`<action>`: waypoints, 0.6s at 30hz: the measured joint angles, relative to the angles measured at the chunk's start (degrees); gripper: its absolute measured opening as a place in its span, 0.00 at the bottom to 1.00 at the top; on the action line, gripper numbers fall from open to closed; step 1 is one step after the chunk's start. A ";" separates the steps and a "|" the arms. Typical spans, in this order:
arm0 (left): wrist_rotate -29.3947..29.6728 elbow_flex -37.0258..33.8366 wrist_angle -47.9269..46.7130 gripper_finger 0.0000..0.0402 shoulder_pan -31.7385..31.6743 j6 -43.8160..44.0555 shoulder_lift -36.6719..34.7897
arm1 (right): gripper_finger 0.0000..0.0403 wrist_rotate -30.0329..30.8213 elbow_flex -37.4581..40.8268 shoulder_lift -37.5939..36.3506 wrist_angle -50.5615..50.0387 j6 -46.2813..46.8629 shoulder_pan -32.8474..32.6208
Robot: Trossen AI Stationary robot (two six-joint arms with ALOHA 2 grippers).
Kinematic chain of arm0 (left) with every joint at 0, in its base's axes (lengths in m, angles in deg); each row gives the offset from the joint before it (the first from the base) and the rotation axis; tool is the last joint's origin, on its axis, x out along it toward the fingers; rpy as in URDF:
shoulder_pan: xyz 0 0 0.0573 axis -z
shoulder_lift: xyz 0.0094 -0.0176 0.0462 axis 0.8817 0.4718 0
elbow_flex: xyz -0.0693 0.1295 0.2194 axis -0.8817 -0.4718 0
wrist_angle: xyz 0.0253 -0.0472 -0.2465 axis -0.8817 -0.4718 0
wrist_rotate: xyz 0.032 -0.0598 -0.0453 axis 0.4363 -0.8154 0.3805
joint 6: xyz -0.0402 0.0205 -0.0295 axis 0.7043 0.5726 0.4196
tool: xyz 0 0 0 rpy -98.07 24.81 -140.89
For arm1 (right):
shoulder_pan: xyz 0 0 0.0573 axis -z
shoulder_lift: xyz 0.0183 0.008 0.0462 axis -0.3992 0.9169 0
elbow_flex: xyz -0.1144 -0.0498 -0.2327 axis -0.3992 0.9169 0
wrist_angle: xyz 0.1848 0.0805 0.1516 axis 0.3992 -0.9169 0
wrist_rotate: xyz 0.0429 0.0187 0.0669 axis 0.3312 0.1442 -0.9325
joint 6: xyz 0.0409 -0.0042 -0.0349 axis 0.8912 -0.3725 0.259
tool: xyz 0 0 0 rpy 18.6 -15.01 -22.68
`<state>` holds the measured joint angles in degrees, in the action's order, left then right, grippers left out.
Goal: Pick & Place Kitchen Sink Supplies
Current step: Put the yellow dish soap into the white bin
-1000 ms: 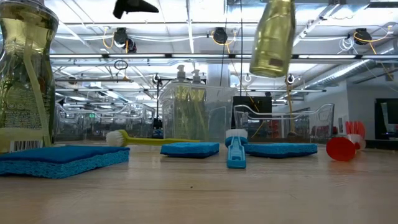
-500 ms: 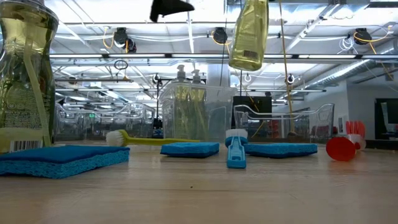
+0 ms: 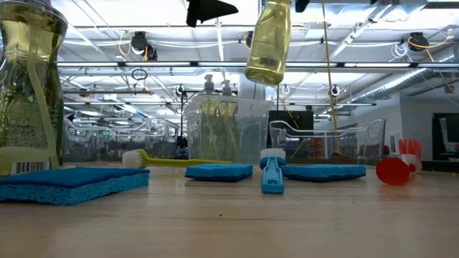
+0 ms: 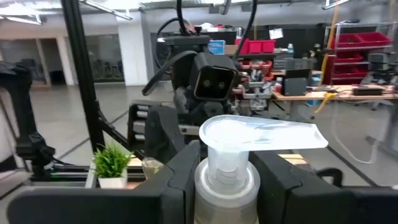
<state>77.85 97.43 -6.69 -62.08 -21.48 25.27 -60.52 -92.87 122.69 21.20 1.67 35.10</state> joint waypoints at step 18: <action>-5.68 0.00 -3.04 0.95 -0.54 -1.81 -0.01 | 0.24 -0.35 -5.03 11.93 6.65 4.89 1.20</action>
<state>72.17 97.43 -9.74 -62.62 -23.29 25.26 -60.88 -97.90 134.62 27.85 6.56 36.30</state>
